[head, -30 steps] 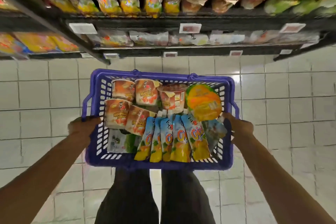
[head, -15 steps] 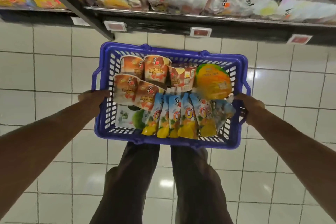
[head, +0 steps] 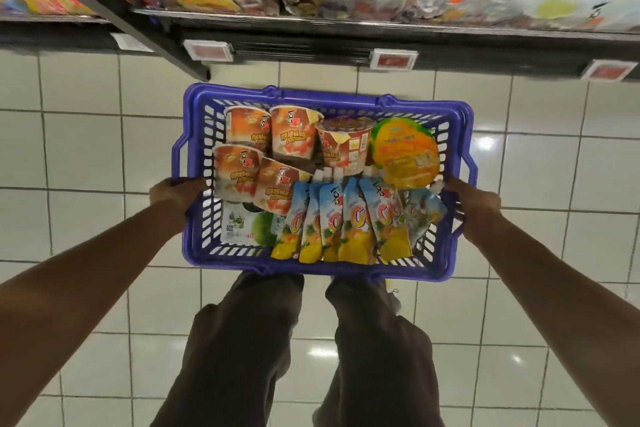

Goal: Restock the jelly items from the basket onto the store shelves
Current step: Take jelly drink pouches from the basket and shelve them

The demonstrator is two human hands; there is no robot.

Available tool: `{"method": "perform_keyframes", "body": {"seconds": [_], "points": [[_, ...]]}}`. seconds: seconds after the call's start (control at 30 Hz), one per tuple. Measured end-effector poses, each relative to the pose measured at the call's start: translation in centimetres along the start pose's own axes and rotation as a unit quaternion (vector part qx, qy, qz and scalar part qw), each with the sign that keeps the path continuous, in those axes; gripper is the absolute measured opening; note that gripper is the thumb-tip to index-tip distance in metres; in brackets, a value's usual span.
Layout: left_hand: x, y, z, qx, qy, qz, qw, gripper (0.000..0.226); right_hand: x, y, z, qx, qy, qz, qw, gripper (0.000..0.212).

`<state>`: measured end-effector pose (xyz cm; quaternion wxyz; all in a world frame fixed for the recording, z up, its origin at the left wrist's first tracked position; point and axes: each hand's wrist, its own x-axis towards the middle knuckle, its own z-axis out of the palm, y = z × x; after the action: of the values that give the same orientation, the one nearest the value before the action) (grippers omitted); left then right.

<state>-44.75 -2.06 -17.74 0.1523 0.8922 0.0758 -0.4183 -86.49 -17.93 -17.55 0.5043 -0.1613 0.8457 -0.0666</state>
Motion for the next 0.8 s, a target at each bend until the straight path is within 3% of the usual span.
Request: {"method": "perform_keyframes", "body": {"seconds": [0.07, 0.13, 0.2, 0.23, 0.3, 0.37, 0.47, 0.53, 0.67, 0.8], "points": [[-0.3, 0.1, -0.2, 0.012, 0.029, 0.012, 0.999, 0.039, -0.8, 0.2, -0.3, -0.015, 0.001, -0.027, 1.000, 0.028], [-1.3, -0.3, 0.2, 0.064, 0.079, 0.037, 0.994, 0.058, -2.2, 0.5, -0.6, -0.098, 0.045, -0.100, 0.989, 0.041], [-4.4, -0.9, 1.6, 0.113, 0.140, 0.088, 0.980, 0.078, -3.9, 1.0, -0.9, -0.223, 0.127, -0.201, 0.945, 0.057], [-6.4, -1.4, 2.8, 0.120, 0.154, 0.138, 0.971, 0.077, -4.8, 1.3, -1.0, -0.241, 0.147, -0.247, 0.927, 0.057], [-10.7, -2.6, 5.7, 0.090, 0.116, 0.242, 0.959, 0.052, -6.0, 2.0, -0.6, -0.234, 0.112, -0.286, 0.922, 0.042], [-14.3, -3.8, 8.9, 0.051, 0.001, 0.286, 0.957, 0.026, -6.5, 3.0, 0.5, -0.265, 0.034, -0.255, 0.929, 0.022], [-17.1, -5.2, 13.4, 0.097, -0.147, 0.318, 0.931, 0.014, -6.1, 4.4, 2.0, -0.298, -0.038, -0.175, 0.937, 0.027], [-17.7, -5.6, 15.7, 0.107, -0.158, 0.325, 0.926, 0.017, -5.5, 5.4, 2.6, -0.287, -0.082, -0.133, 0.945, 0.038], [-17.2, -5.4, 18.1, 0.092, -0.102, 0.287, 0.948, 0.026, -4.8, 6.8, 3.3, -0.159, -0.131, -0.089, 0.975, 0.049], [-16.6, -4.7, 17.7, 0.079, -0.175, 0.244, 0.950, 0.023, -5.4, 7.0, 2.7, -0.116, -0.143, -0.071, 0.980, 0.040]]}}
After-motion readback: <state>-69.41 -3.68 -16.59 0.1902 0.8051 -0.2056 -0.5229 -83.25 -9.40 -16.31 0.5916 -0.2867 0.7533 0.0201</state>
